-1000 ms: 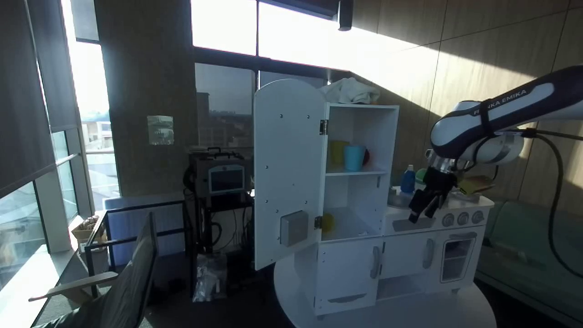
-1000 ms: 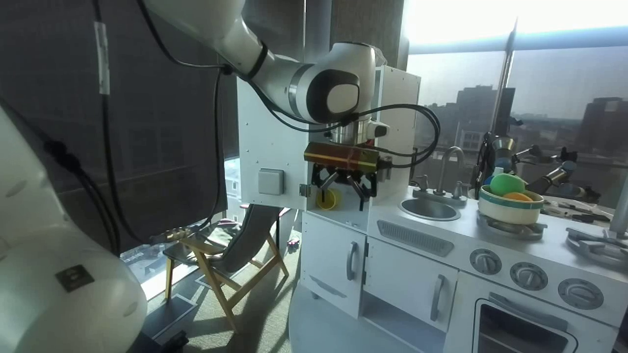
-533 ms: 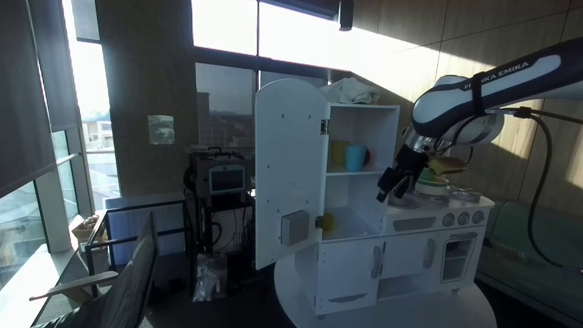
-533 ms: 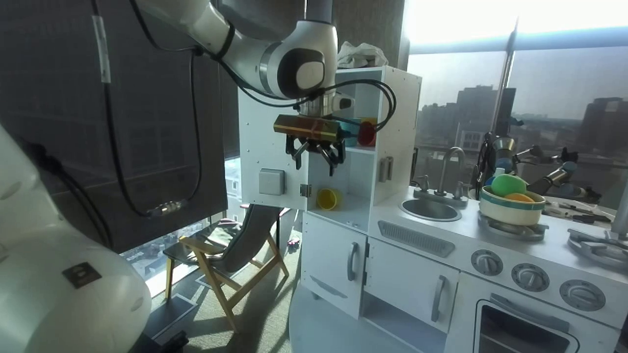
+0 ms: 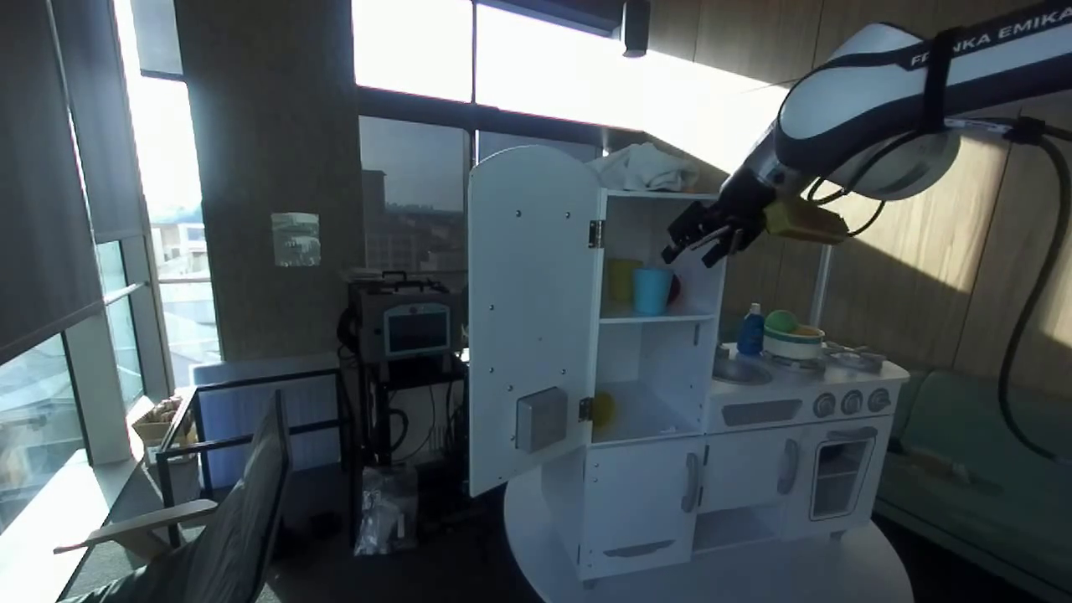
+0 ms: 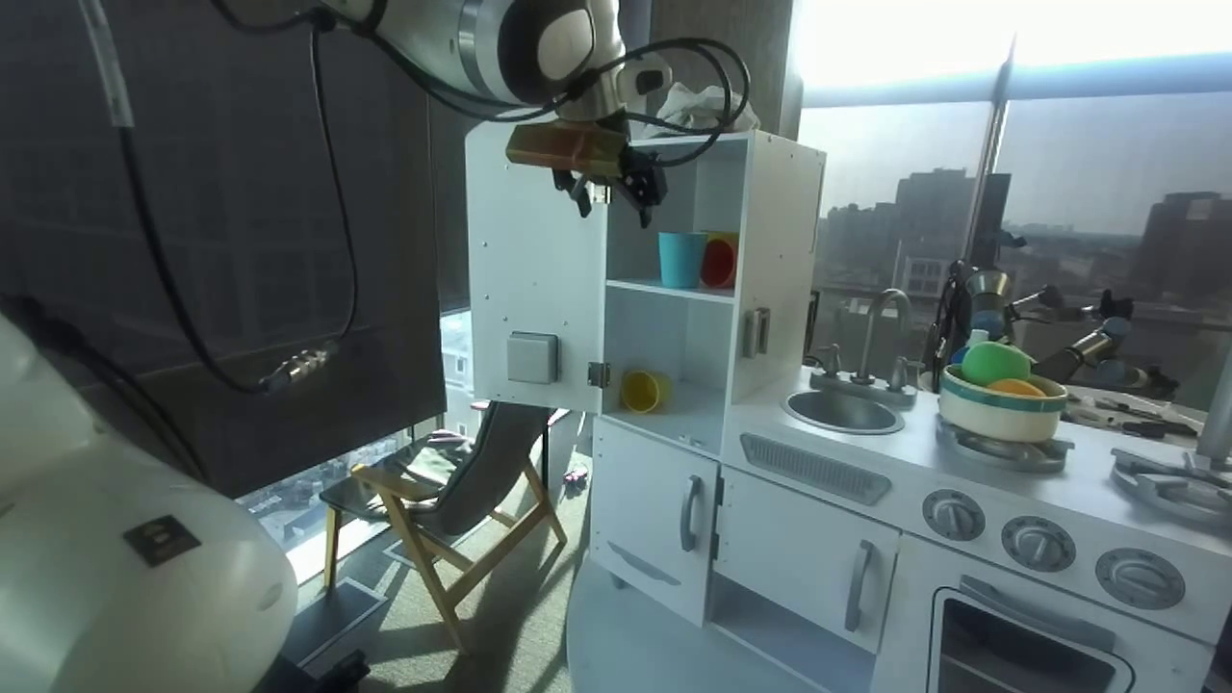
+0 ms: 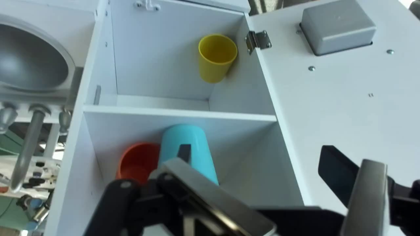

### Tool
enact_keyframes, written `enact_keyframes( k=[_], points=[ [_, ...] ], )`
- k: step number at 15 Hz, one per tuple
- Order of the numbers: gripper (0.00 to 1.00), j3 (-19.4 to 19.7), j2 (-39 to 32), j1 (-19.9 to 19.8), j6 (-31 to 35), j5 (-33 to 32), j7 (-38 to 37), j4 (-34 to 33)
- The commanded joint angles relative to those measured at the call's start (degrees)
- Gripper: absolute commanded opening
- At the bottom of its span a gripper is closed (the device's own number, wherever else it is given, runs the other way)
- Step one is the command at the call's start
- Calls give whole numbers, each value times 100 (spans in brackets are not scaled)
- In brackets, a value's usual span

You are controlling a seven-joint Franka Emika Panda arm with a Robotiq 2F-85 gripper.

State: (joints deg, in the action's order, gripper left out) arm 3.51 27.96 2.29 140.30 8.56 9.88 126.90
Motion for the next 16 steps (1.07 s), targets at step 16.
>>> enact_keyframes(
  k=[16],
  points=[
    [100,-297,-1573,-134,2552,-1183,4,-514]
  ],
)
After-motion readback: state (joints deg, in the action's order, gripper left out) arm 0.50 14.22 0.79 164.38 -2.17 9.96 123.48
